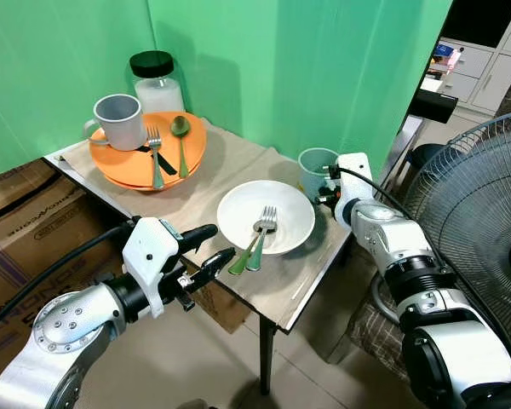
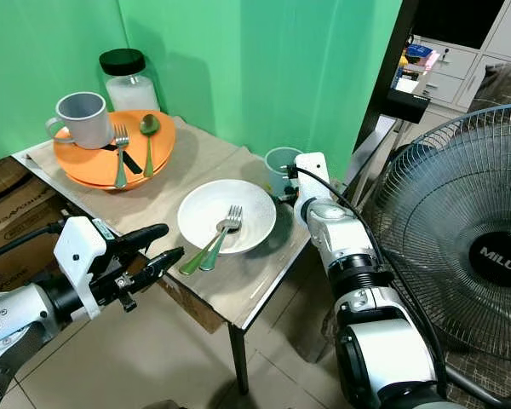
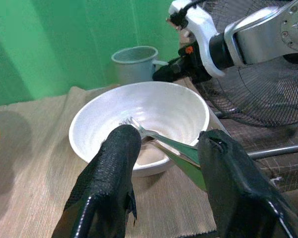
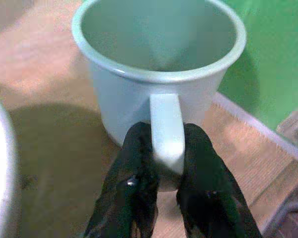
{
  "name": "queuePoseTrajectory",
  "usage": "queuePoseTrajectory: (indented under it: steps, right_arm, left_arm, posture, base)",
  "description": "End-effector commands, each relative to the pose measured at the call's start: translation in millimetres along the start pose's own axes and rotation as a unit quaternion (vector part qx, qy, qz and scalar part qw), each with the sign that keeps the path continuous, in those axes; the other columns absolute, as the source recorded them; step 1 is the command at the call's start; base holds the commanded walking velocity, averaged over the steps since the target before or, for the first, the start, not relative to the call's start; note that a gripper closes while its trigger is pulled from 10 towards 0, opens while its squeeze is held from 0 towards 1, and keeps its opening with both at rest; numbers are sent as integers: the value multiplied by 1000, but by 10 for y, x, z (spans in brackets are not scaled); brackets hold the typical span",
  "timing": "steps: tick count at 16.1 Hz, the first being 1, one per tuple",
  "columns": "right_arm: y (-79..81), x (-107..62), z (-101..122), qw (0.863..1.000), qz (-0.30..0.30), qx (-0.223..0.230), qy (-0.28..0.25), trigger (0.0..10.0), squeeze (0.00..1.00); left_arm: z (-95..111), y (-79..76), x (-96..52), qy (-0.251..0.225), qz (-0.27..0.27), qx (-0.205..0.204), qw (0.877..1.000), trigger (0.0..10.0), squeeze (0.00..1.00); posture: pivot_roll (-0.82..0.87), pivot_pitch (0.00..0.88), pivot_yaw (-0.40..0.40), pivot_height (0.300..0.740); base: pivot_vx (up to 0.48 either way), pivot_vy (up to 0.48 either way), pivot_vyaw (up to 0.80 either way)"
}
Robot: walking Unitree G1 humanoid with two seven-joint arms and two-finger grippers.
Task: Setting the table
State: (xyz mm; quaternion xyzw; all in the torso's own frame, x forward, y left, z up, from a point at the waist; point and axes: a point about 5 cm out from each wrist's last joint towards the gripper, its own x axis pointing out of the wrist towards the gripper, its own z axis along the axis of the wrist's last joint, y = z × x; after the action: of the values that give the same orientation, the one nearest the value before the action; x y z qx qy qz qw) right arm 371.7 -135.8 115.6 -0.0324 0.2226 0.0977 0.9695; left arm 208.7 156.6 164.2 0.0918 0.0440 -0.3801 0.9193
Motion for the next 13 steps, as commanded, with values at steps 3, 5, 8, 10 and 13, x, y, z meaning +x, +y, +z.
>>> queuePoseTrajectory:
  steps: [3,5,8,10,13]
  right_arm:
    - [10,-63,177,999,18,-1,-51,0,0]
    - [-5,-96,178,998,21,6,-60,0,0]
    - [-71,-404,466,983,30,-10,-178,0,0]
    - [-173,-702,630,969,10,-9,-245,784,0]
    - [-205,-1157,584,959,-6,-7,-283,10000,0]
  left_arm:
    - [-10,30,17,2,4,-2,1000,10000,0]
    - [-7,40,27,1,4,-1,1000,10000,0]
    - [32,61,58,-10,9,7,1000,10000,0]
    - [104,134,112,-32,54,17,998,10000,0]
    - [237,197,265,-71,121,21,990,10000,0]
  posture:
    - [-6,0,12,740]
    - [-9,0,19,740]
    - [-4,0,19,740]
    - [-8,0,19,740]
    - [-30,0,22,740]
  base:
    - [0,0,0]
    - [0,0,0]
    - [0,0,0]
    - [0,0,0]
    - [0,0,0]
